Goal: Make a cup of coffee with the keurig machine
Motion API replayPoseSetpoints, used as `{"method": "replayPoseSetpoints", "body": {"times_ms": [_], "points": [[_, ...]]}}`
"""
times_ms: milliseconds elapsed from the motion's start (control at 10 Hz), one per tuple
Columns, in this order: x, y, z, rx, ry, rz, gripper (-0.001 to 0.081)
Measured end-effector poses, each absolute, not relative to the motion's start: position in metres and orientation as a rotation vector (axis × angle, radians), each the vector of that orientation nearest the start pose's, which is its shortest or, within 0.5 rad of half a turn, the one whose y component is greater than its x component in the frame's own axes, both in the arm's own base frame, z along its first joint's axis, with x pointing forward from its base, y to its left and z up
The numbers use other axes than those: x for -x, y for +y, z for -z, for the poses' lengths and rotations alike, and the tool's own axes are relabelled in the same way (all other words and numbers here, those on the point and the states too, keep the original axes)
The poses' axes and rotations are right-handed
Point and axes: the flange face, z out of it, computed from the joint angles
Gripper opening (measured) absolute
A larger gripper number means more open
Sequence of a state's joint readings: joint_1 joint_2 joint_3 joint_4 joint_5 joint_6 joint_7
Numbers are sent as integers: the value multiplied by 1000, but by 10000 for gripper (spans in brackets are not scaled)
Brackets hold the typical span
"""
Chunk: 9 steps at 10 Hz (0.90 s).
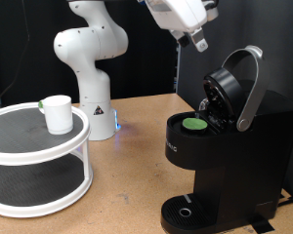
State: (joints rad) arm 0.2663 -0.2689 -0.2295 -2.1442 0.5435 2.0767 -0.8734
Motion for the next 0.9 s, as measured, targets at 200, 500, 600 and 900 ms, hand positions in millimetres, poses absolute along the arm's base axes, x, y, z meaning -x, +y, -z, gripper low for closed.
{"method": "replayPoseSetpoints", "body": {"times_ms": [200, 500, 600, 900], "points": [[-496, 36, -552, 2478, -913, 518, 805], [-493, 28, -565, 2456, -933, 507, 805], [-491, 25, -567, 2447, -944, 504, 805], [-492, 35, -563, 2442, -924, 504, 805]]}}
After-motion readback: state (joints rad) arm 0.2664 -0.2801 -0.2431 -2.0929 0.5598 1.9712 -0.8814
